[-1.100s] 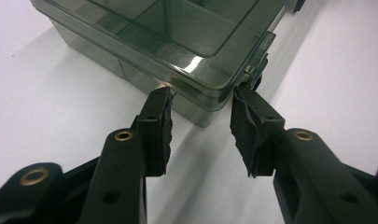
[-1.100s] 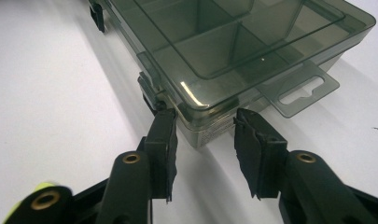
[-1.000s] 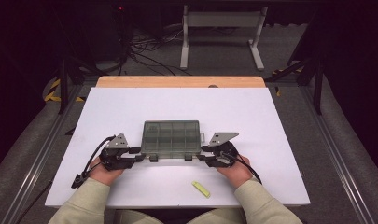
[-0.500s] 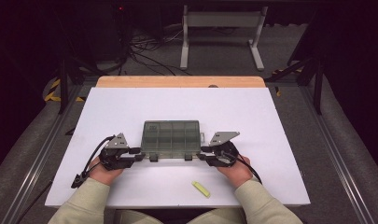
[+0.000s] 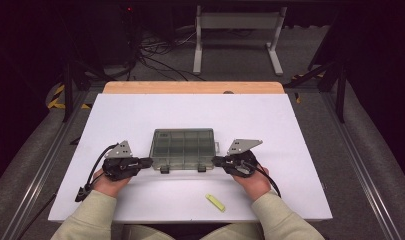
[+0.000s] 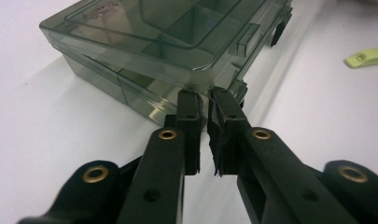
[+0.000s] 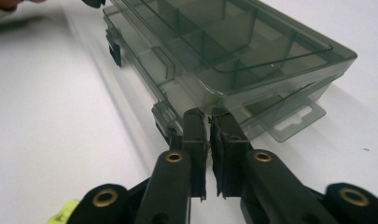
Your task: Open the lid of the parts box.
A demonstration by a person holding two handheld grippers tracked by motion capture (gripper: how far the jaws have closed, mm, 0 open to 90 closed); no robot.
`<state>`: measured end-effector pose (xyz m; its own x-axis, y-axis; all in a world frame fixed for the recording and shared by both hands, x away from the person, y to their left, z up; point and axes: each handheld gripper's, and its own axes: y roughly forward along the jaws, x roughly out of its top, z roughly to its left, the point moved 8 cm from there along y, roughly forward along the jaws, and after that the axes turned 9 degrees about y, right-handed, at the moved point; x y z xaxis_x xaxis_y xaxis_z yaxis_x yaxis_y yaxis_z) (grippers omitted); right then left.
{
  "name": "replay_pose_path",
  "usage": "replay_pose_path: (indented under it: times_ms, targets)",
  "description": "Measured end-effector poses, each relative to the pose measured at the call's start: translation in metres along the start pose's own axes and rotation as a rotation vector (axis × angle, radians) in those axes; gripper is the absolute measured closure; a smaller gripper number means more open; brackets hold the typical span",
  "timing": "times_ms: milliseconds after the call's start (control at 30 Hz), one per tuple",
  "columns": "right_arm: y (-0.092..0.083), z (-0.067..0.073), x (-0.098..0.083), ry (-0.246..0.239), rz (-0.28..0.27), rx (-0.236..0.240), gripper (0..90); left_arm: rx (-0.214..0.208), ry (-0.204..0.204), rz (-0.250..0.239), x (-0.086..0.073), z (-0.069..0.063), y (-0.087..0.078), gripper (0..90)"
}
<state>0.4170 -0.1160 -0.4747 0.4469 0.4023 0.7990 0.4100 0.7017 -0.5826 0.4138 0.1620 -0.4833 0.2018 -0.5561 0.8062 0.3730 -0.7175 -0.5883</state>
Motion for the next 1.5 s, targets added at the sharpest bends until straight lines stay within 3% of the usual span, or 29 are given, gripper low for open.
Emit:
replay_pose_path:
  times_ms: [267, 700, 1167, 1300, 1433, 1500]
  targets:
    - [0.000, -0.001, 0.007, 0.028, -0.055, 0.009, 89.8, 0.003, -0.037, -0.066, 0.006, 0.001, -0.001, 89.2]
    - [-0.001, -0.005, 0.015, 0.055, -0.125, -0.013, 90.0, 0.023, -0.090, -0.158, 0.015, 0.004, 0.002, 89.3]
    - [-0.003, -0.007, 0.014, 0.067, -0.110, -0.030, 89.7, 0.040, -0.103, -0.184, 0.017, 0.006, -0.001, 89.3]
    - [-0.007, -0.005, 0.011, 0.051, -0.079, -0.031, 77.1, 0.040, -0.102, -0.184, 0.017, 0.006, -0.001, 89.3]
    - [-0.008, -0.008, 0.010, 0.047, -0.057, -0.073, 43.3, 0.043, -0.100, -0.185, 0.018, 0.006, -0.001, 89.3]
    - [-0.008, -0.012, 0.013, 0.042, -0.066, -0.101, 31.4, 0.043, -0.100, -0.185, 0.017, 0.006, -0.001, 89.2]
